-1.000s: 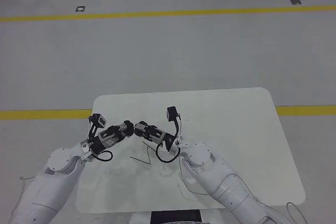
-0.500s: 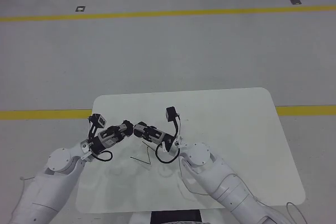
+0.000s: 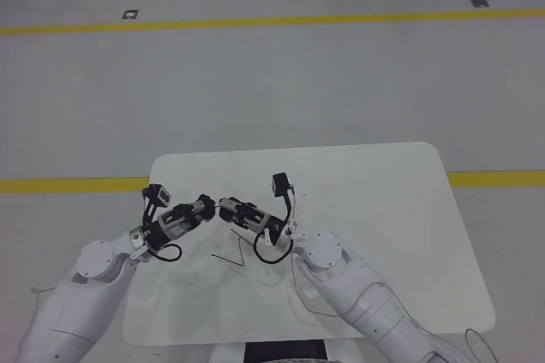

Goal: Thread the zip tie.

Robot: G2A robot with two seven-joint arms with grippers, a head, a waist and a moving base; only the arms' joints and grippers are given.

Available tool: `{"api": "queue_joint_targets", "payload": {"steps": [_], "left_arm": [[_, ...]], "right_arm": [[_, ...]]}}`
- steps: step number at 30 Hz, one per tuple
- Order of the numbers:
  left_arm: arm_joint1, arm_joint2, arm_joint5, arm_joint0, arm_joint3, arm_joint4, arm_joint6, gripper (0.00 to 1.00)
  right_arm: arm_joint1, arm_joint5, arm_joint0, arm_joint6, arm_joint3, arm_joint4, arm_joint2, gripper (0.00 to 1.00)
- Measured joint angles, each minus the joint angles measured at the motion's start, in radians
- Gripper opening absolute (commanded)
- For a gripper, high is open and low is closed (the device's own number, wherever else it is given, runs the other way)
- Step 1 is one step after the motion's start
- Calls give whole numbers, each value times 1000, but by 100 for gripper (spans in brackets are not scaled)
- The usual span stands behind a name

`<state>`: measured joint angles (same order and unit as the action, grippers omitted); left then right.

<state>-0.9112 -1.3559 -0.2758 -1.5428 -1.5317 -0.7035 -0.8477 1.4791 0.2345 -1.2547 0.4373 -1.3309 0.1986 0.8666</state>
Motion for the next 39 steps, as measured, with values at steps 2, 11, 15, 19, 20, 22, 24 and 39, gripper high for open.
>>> {"api": "queue_joint_targets", "payload": {"steps": [2,11,15,19,20,22,24,39], "left_arm": [[0,-6,-10,-2,4,9,-2,0],[2,-29,-55,-10,5,30,-26,0],[2,-29,-54,-10,5,29,-25,0],[1,-25,-53,-8,11,35,-15,0],[-1,-19,-58,-5,21,31,-11,0],[-4,-22,-64,5,44,25,-20,0],[-8,-43,-65,10,60,29,-42,0],[-120,-290,-64,-50,25,138,-258,0]], "right_arm": [[-3,-1,-5,-4,-1,0,10,100],[-14,-9,-22,-31,-14,-29,50,100],[-14,-9,-22,-30,-14,-28,50,100],[-14,-9,-22,-30,-14,-28,50,100],[-14,-9,-22,-30,-14,-28,50,100],[-14,-9,-22,-30,-14,-28,50,100],[-14,-9,-22,-30,-14,-28,50,100],[-14,-9,-22,-30,-14,-28,50,100]]}}
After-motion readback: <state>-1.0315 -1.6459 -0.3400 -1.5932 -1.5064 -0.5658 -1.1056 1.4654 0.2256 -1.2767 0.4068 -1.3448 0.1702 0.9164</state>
